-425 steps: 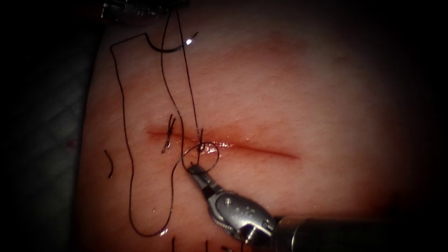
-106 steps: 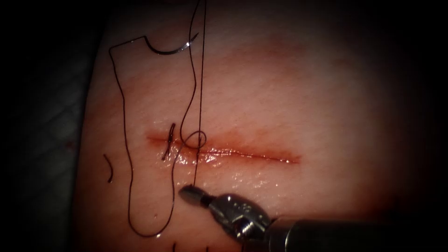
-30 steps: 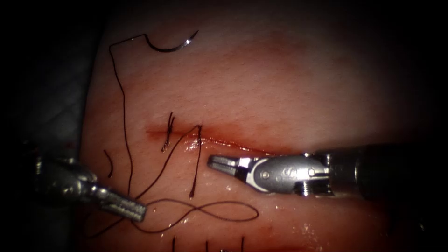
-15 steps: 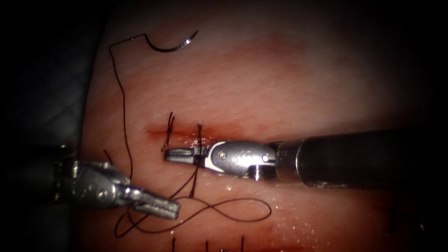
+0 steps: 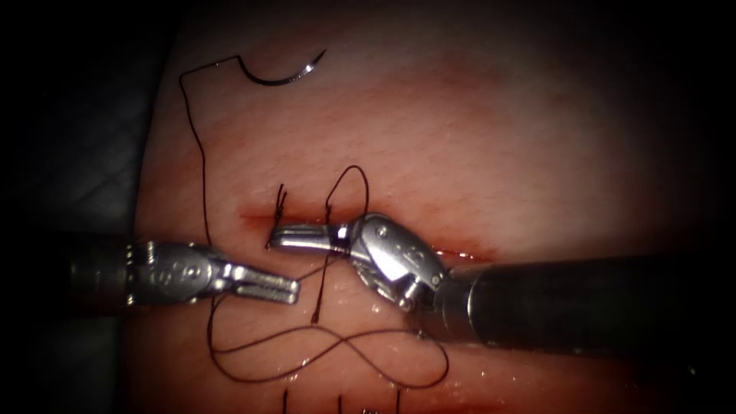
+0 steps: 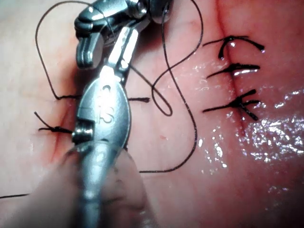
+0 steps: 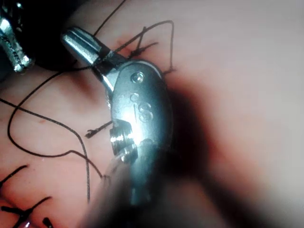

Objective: Wound Closure
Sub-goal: Loop the suture clockwise once wround the right gripper, then grasp the tail end of the suture with the right driver.

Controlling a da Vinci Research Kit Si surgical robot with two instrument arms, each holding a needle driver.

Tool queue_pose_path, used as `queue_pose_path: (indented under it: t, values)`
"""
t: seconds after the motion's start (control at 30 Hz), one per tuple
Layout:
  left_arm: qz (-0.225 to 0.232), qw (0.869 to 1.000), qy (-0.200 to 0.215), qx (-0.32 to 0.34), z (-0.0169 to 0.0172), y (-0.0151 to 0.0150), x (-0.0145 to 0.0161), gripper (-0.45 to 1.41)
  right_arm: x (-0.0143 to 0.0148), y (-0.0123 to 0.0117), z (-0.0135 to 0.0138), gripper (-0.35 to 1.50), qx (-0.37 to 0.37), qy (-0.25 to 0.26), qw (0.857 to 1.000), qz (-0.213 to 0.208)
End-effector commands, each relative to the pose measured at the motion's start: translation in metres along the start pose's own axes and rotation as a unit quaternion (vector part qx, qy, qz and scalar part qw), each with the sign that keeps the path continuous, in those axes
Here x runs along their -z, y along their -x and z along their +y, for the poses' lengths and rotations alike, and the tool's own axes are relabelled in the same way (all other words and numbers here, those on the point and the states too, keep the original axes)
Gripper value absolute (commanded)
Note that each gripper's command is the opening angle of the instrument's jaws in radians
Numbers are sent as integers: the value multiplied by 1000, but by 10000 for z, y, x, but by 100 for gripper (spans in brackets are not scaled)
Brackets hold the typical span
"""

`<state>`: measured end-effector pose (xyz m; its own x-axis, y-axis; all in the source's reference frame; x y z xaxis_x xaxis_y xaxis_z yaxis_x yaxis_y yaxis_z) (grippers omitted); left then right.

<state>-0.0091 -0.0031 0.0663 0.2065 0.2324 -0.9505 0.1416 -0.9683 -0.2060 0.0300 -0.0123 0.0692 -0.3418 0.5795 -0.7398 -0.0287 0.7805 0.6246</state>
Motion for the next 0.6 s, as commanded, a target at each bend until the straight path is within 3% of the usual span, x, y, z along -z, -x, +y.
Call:
queue_pose_path:
  t: [0.03, 0.3, 0.4, 0.6]
  values:
    - [-2, 1000, -4, 5, -3, 15, -1, -45, -7, 1, 1, -35, -5, -8, 1000, 2]
    - [-19, 999, -17, 28, -13, 61, 14, -45, -3, -23, 12, -35, -31, -65, 997, 12]
    - [-22, 999, -20, 34, -19, 68, 18, -45, 0, -30, 17, -35, -35, -92, 995, -14]
    - [-23, 998, -37, 51, -25, 75, 24, -45, 4, -35, 18, -35, -2, -176, 979, -105]
